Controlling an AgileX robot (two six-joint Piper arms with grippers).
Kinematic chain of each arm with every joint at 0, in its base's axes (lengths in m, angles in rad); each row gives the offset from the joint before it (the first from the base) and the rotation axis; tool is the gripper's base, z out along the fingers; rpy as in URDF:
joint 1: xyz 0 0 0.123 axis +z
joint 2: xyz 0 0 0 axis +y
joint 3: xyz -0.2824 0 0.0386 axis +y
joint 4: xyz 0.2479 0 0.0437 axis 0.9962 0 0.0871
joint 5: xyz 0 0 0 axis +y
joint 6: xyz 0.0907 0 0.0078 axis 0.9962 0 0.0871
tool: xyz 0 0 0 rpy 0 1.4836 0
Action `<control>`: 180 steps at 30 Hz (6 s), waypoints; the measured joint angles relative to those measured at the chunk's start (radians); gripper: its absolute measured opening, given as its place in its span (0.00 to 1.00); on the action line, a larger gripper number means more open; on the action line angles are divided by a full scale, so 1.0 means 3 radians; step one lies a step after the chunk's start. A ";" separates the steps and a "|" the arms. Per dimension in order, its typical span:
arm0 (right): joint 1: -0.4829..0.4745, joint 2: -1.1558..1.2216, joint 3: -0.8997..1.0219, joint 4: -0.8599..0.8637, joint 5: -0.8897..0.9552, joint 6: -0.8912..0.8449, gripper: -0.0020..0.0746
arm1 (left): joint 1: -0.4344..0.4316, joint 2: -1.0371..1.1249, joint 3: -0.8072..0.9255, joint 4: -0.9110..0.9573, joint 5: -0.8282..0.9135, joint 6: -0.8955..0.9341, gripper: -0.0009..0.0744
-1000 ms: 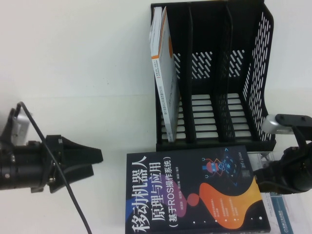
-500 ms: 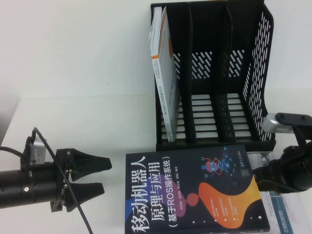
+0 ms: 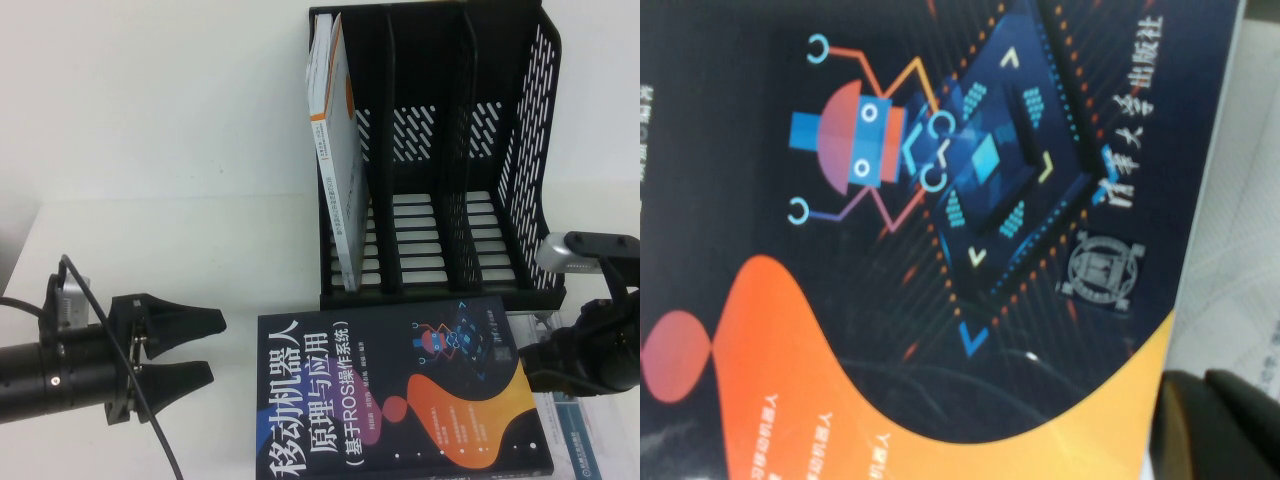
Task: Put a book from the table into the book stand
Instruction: Push book with right arm, then pick up the book with your left arm, then place the book on the book shelf
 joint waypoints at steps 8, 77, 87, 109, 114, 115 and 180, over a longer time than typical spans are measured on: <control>0.0000 0.0000 0.0000 0.0006 0.0000 -0.0035 0.02 | 0.0000 0.0027 0.0000 0.0073 0.0000 -0.0272 0.87; 0.0000 0.0000 0.0000 0.0167 0.0183 -0.0229 0.02 | -0.1093 0.0429 0.0007 -0.0118 -0.0118 0.0642 0.33; 0.0000 0.0000 0.0000 0.0009 0.0187 -0.0222 0.02 | -0.0963 0.0408 -0.0073 -0.0026 -0.0048 0.0288 0.26; 0.0000 0.0000 0.0000 -0.0132 0.0207 -0.0222 0.02 | -0.0763 -0.0996 -0.0871 0.0321 -0.0130 -0.0627 0.16; 0.0000 0.0000 0.0000 -0.0132 0.0207 -0.0222 0.02 | -0.0752 -0.1176 -0.1696 0.0714 0.0021 -0.1129 0.16; 0.0000 0.0000 0.0000 -0.0132 0.0207 -0.0222 0.02 | -0.0752 -0.1178 -0.1861 0.0776 0.0047 -0.1236 0.16; 0.0003 0.0249 -0.0068 0.0002 -0.0002 -0.0222 0.02 | -0.2402 0.0736 -0.4529 0.5181 -0.1108 -0.4910 0.16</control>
